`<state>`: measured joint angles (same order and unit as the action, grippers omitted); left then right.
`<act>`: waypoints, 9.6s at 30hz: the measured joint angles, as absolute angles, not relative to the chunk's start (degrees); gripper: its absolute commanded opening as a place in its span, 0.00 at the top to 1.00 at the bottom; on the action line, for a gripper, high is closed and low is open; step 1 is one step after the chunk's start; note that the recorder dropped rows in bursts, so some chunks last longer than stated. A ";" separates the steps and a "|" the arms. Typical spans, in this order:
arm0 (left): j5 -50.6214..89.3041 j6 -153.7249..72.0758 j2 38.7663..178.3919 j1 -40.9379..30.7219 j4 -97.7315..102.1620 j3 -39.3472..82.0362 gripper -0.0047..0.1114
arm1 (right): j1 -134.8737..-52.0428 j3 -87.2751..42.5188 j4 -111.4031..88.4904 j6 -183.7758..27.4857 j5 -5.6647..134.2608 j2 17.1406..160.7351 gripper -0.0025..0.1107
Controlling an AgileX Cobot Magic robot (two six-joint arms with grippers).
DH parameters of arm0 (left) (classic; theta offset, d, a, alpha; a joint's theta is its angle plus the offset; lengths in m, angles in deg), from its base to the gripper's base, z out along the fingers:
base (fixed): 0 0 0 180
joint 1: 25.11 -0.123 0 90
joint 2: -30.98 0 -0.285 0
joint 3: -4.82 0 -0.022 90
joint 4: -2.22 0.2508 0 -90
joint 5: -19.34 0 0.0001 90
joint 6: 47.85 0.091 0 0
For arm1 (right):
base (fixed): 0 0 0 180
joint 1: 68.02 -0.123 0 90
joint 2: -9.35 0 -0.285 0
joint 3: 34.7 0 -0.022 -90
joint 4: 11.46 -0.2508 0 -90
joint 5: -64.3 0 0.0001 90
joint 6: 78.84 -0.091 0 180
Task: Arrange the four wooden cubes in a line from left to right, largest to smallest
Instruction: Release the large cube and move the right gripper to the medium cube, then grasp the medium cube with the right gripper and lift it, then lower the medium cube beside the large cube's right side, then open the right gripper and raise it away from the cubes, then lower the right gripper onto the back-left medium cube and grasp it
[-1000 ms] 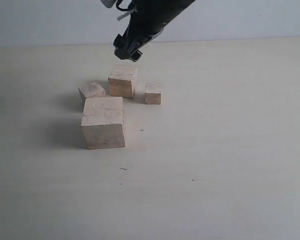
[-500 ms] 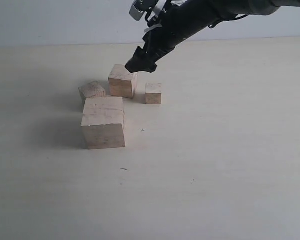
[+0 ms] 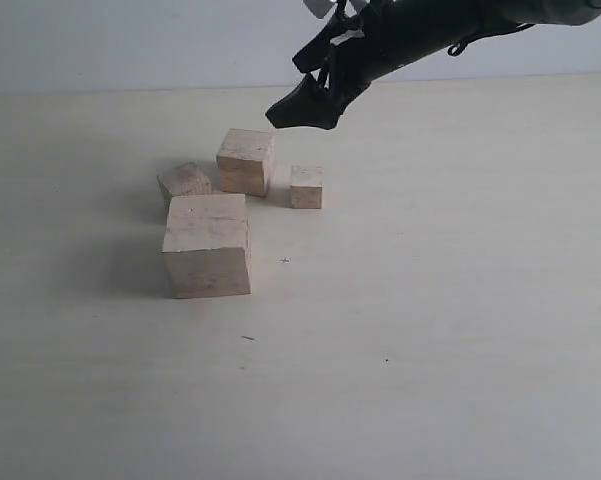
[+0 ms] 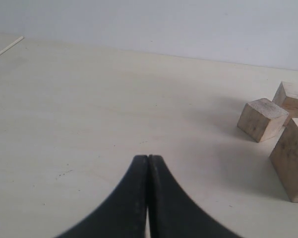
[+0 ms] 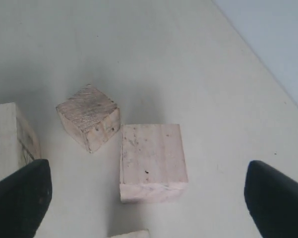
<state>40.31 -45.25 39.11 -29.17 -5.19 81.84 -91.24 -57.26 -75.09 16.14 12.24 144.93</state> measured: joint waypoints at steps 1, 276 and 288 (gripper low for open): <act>40.31 -45.25 39.11 -29.17 -5.19 81.84 0.96 | -91.24 -57.26 -75.50 16.29 11.94 145.32 0.10; 40.31 -45.25 39.11 -29.17 -5.19 81.84 0.96 | -116.80 -86.27 -21.31 -74.08 16.62 161.53 0.33; 40.31 -45.25 39.11 -29.17 -5.19 81.84 0.96 | -116.80 -86.27 -21.41 -73.51 19.07 163.05 0.33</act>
